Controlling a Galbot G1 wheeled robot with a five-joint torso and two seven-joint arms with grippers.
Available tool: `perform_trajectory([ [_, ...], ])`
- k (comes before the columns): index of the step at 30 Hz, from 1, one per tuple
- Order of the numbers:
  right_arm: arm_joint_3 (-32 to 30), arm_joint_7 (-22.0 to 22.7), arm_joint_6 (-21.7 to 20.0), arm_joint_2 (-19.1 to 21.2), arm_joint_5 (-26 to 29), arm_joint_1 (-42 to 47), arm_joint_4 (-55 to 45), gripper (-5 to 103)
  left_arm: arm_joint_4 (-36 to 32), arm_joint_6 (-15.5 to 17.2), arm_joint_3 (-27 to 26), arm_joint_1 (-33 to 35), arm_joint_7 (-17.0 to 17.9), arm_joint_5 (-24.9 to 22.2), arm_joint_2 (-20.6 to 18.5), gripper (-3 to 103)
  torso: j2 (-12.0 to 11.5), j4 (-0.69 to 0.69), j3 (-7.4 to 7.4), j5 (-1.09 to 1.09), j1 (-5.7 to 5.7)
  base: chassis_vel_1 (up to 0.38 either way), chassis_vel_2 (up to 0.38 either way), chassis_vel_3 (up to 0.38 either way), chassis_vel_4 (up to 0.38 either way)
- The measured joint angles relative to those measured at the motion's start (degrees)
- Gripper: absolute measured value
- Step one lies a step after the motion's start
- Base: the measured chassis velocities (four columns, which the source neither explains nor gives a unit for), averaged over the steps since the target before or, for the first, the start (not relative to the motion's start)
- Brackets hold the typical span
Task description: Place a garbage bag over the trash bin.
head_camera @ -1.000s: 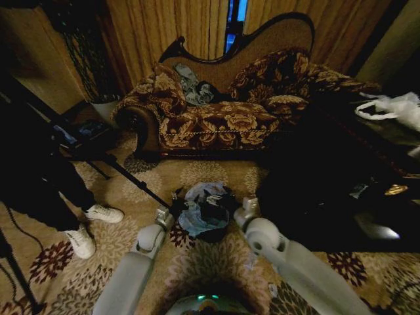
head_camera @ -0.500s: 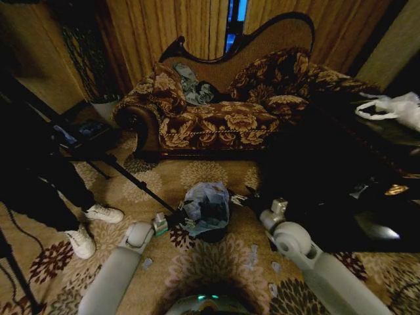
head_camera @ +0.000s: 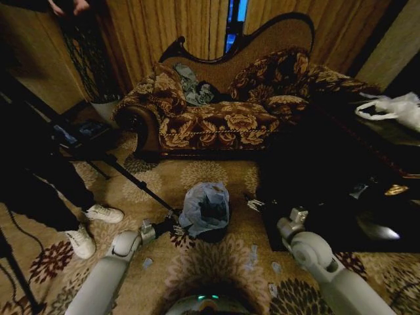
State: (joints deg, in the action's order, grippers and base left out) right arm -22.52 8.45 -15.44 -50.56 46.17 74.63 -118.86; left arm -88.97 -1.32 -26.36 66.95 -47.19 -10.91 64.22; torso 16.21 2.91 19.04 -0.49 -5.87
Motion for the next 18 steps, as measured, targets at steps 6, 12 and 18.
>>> perform_trajectory([
  [6,-0.6,-0.1,0.4,0.0,-0.9,0.7,0.0,100,2.1,0.1,1.2,-2.8,1.6,-0.8,2.5,100,0.0,0.01,0.00,0.00,0.00,0.000,0.000,0.000,0.000],
  [12,-0.5,-0.3,0.6,0.4,-1.1,0.7,0.1,100,4.7,-0.1,1.6,-3.7,2.3,-0.5,4.1,100,0.0,0.01,0.00,0.01,0.00,0.000,0.000,0.000,0.000],
  [18,-0.2,-0.6,0.9,1.1,-1.2,0.1,0.5,100,8.0,-1.8,2.3,-3.6,1.0,1.2,5.3,100,0.0,0.00,0.00,0.00,0.00,0.000,0.000,0.000,0.000],
])
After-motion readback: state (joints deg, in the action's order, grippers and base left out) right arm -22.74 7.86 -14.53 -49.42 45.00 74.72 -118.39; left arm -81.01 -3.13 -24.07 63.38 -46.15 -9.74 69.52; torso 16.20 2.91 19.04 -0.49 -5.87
